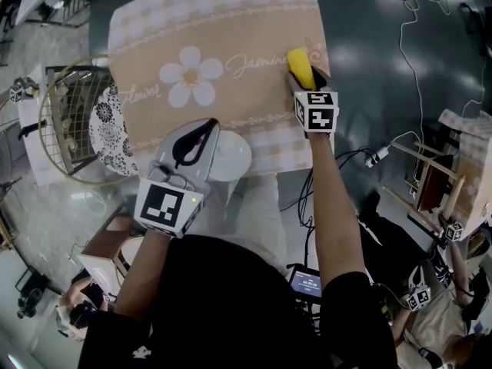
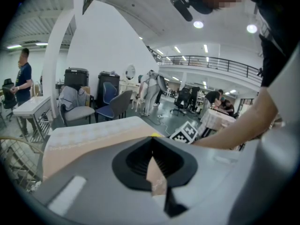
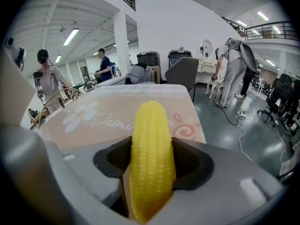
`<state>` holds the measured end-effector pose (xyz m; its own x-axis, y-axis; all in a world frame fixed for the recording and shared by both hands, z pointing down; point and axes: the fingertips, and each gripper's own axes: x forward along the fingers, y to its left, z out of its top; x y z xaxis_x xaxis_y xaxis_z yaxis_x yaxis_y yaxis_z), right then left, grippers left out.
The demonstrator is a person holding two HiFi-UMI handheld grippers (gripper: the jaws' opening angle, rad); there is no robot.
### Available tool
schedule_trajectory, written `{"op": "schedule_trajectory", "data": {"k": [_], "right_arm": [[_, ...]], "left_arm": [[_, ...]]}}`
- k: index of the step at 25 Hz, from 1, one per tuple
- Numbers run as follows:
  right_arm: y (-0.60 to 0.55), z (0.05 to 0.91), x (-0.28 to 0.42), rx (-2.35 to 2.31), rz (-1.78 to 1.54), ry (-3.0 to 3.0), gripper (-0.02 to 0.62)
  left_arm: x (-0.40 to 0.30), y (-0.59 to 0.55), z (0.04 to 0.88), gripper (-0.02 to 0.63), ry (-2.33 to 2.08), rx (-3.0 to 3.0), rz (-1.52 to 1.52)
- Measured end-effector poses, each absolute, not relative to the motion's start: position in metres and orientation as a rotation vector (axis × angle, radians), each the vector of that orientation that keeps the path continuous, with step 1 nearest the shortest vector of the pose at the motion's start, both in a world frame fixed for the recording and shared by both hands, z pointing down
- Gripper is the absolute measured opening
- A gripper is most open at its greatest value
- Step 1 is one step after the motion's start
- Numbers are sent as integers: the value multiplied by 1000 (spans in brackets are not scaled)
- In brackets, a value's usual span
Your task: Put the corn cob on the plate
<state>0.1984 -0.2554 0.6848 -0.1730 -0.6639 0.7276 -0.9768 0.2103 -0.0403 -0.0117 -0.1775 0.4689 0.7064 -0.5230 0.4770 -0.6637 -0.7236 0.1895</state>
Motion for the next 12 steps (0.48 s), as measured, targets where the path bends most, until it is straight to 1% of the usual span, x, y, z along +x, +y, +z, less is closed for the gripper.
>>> {"op": "schedule_trajectory", "data": {"k": [8,12], "right_arm": [[-252,668,185,1478,670,-1950,251],[-247,657,173,1439,647,-1967,252]], "left_arm": [[-25,-179,467,6,-956,2566,543],[-33,-182,458,6,-980,2539,473]]}}
